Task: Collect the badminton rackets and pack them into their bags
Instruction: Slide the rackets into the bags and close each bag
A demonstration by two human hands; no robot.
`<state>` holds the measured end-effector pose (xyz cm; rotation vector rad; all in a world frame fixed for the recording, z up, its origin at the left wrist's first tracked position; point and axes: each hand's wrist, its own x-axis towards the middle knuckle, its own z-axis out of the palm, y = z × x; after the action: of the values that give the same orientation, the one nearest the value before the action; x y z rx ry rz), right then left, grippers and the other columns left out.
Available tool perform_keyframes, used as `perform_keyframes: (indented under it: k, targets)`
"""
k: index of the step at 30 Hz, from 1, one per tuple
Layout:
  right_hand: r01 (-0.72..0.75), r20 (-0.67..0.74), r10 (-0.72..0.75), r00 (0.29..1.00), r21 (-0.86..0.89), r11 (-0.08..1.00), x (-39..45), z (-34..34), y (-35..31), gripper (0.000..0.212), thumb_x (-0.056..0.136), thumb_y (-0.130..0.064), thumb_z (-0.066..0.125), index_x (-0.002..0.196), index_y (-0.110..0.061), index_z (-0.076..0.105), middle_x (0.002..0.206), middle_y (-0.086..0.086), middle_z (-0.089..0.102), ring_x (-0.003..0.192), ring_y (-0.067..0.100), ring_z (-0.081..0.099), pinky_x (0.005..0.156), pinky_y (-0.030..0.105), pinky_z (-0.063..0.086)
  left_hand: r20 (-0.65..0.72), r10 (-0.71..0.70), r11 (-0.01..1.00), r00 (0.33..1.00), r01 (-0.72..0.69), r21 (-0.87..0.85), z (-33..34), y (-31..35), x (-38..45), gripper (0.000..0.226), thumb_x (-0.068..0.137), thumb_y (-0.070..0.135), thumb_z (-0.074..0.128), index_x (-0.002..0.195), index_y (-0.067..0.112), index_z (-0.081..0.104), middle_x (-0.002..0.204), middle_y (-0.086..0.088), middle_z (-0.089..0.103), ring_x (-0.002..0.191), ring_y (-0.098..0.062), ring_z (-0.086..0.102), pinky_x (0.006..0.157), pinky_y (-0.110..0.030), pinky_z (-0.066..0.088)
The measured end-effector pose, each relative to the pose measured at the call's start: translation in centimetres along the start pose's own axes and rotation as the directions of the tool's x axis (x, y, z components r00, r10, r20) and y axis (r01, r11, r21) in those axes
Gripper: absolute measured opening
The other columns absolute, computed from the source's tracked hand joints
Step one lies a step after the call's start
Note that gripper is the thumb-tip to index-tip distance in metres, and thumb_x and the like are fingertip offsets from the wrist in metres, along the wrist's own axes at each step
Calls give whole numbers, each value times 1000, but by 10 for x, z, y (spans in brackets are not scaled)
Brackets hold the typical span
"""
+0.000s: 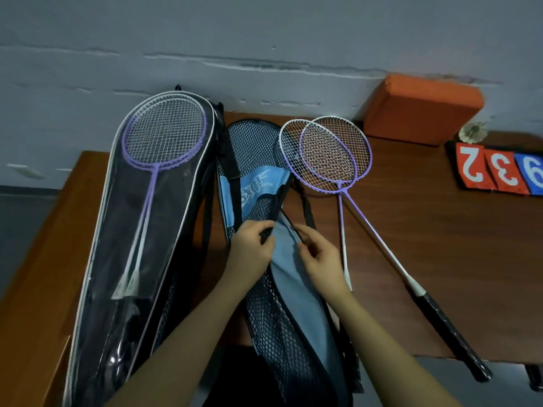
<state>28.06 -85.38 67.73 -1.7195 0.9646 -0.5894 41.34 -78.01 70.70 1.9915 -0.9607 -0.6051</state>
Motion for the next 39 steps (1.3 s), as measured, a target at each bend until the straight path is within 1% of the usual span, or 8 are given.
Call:
perform_keyframes:
  k: [2, 6, 12, 16, 20, 24, 31, 39]
  targets:
    - [-3, -78, -1, 997, -50, 999, -4, -4, 3, 36, 90, -1, 50, 121, -17, 61, 111, -5, 64, 102, 1, 57, 90, 12, 42, 0, 97, 987, 995, -97, 128, -4, -6, 2, 36, 85, -2, 51, 120, 3, 58, 107, -11, 56, 94, -23, 56, 81, -13, 36]
    - [-3, -185, -25, 982, -150, 989, -9, -11, 8, 39, 89, 4, 46, 118, -15, 64, 95, 2, 61, 85, 6, 57, 71, 5, 39, 158, 88, 962, 984, -125, 242, -13, -21, 5, 48, 87, -7, 41, 132, 6, 47, 127, -12, 45, 112, -25, 47, 94, -31, 40]
    - [-7, -100, -17, 995, -236, 972, -4, -5, 11, 40, 89, 4, 45, 121, -15, 61, 92, -3, 53, 84, 9, 53, 72, 5, 38, 398, -43, 973, 917, -52, 224, -7, -20, 24, 53, 91, 6, 46, 142, 13, 31, 114, -2, 36, 102, -14, 43, 81, -11, 28]
    - [-1, -109, -25, 994, -229, 973, 1, -9, 8, 29, 89, -5, 57, 115, -15, 64, 89, -5, 56, 78, 2, 51, 71, 9, 38, 365, -51, 973, 930, -36, 227, 6, -15, 36, 50, 93, 13, 51, 140, 16, 37, 105, 1, 36, 94, -18, 48, 87, -22, 37]
    - [-3, -116, -33, 993, -298, 955, 7, -21, 16, 31, 88, -8, 58, 118, -16, 63, 93, -1, 61, 79, 9, 53, 71, 19, 40, 373, -78, 996, 925, 59, 63, 11, -8, 42, 40, 92, 4, 46, 129, 15, 54, 98, -6, 57, 75, -30, 58, 66, -33, 46]
    - [-77, -210, 14, 978, -298, 952, 13, -32, 29, 31, 89, -7, 55, 118, -15, 63, 92, -4, 57, 87, 15, 57, 75, 20, 39, 232, -37, 997, 972, 51, -53, 14, -4, 39, 36, 90, 3, 53, 125, 11, 57, 102, -12, 54, 77, -20, 52, 71, -25, 43]
    - [-32, -93, 5, 996, -285, 958, 24, -63, 45, 28, 91, -23, 58, 117, -18, 64, 97, -3, 59, 89, 11, 57, 76, 23, 41, 71, 24, 998, 997, -20, -62, 46, 15, 28, 39, 84, 6, 63, 123, 8, 58, 75, 4, 38, 60, -7, 41, 63, -7, 34]
    - [-165, -265, 14, 964, -558, 814, 30, -155, 93, 38, 83, -13, 64, 121, -13, 60, 100, 18, 56, 91, 41, 57, 81, 46, 49, 1, -63, 995, 998, 63, 80, 80, 24, 25, 34, 88, 13, 57, 122, 17, 59, 96, -6, 54, 87, -12, 51, 76, -13, 34]
